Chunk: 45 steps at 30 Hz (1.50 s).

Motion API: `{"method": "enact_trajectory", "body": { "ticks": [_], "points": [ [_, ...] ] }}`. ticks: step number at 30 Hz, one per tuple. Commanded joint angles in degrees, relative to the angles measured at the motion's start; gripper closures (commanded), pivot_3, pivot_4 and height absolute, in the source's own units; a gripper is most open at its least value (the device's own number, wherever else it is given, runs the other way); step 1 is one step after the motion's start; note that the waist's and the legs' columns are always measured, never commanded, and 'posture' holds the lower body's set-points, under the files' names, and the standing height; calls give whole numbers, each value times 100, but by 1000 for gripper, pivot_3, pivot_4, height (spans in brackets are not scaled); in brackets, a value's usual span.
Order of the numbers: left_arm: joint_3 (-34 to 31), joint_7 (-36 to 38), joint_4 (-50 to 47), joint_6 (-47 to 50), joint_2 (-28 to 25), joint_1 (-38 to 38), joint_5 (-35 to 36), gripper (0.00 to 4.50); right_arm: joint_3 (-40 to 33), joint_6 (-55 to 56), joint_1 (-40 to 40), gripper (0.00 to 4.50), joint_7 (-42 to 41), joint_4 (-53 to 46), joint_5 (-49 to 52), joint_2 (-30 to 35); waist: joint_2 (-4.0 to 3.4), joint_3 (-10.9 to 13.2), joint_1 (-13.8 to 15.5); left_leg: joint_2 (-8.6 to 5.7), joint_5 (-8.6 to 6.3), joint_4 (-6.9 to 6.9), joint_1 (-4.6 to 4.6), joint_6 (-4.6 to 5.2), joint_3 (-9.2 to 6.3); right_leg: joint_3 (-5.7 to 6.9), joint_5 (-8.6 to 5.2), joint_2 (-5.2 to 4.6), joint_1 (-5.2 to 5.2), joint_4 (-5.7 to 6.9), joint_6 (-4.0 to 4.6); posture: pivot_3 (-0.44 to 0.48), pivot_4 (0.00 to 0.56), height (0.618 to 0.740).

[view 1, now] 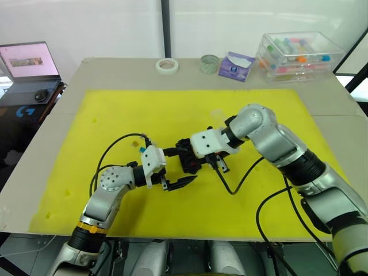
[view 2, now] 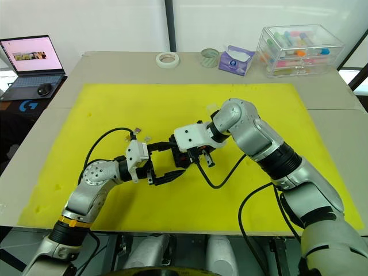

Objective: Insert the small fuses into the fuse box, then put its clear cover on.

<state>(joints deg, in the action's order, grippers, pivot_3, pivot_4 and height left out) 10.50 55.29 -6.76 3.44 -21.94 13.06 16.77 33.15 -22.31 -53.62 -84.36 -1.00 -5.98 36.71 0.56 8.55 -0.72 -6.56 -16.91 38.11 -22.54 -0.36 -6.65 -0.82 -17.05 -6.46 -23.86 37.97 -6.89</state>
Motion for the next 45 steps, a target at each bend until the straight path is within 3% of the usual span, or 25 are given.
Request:
{"method": "enact_trajectory", "body": {
  "ticks": [1, 14, 42, 45],
  "points": [
    [14, 14, -32, -45, 5, 3, 45, 72, -99, -76, -82, 4500, 70, -110, -82, 11, 0, 0, 1, 0, 0, 0, 0, 0, 0, 0, 0, 0, 0, 0, 0, 0, 150, 740],
    [24, 50, 50, -60, 30, 51, 43, 72, -249, -793, 60, 4500, 318, -457, 45, 57, 0, 0, 2, 0, 0, 0, 0, 0, 0, 0, 0, -1, -1, 0, 0, 0, 150, 740],
    [28, -13, 10, -48, 53, 33, 56, 72, -77, -569, 78, 4500, 540, -520, -199, 41, 0, 0, 1, 0, 0, 0, 0, 0, 0, 0, 0, 0, 0, 0, 0, 0, 150, 740],
    [28, -12, 12, -45, 52, 35, 60, 0, -158, -598, 45, 3851, 498, -601, -107, 52, 0, 0, 1, 0, 0, 0, 0, 0, 0, 0, 0, -1, -1, 0, 0, 0, 150, 740]
  ]
}}
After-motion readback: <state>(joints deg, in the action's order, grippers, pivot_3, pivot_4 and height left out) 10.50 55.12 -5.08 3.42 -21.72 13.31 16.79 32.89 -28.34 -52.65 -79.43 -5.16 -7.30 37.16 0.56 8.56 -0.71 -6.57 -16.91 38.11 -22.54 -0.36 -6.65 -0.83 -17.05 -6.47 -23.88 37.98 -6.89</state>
